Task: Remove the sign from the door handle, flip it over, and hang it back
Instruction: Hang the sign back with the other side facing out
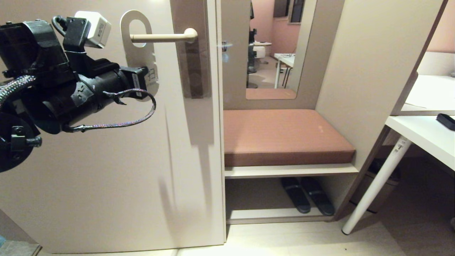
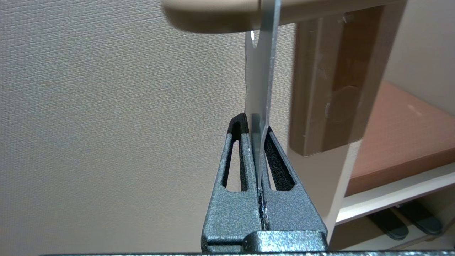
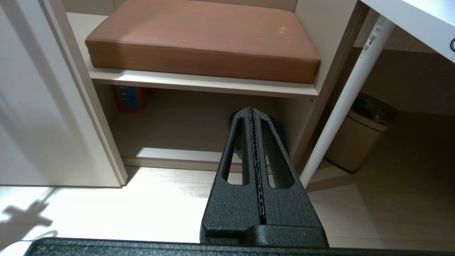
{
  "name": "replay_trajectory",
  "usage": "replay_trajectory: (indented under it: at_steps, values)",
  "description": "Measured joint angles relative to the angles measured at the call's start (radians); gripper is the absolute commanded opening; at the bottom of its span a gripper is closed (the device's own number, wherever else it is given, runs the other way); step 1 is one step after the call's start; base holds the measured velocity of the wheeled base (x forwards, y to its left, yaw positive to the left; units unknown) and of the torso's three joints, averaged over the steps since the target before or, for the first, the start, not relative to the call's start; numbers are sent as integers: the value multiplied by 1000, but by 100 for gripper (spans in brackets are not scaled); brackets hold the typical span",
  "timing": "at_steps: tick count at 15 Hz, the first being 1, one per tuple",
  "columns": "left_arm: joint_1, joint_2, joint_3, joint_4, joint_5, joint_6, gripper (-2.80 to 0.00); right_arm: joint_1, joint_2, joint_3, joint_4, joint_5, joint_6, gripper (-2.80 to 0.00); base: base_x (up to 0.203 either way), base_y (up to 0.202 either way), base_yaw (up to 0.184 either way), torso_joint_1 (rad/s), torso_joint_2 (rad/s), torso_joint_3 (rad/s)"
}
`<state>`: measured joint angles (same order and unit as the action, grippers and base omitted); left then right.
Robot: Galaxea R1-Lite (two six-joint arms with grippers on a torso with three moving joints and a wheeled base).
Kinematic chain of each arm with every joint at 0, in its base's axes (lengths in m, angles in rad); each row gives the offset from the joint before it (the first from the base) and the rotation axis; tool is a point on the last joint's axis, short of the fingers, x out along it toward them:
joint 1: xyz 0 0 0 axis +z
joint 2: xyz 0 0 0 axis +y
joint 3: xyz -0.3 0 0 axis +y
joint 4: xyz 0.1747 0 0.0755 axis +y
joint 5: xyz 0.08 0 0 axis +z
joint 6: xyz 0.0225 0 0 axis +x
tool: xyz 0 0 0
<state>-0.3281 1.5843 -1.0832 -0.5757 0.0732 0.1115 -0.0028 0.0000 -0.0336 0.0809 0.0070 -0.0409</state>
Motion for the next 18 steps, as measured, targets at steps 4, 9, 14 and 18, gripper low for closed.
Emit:
replay_trajectory:
  at_steps: [4,9,14,18]
  values:
    - [-47,0,0,0,32,1,-280,0,0,0,0,0,0,-280,0,0,0,0,0,0]
    - [-99,4,-1,1,62,1,-280,0,0,0,0,0,0,-280,0,0,0,0,0,0]
    - [-140,24,-14,1,113,1,-280,0,0,0,0,1,0,-280,0,0,0,0,0,0]
    - [-164,52,-48,1,143,1,-280,0,0,0,0,0,0,-280,0,0,0,0,0,0]
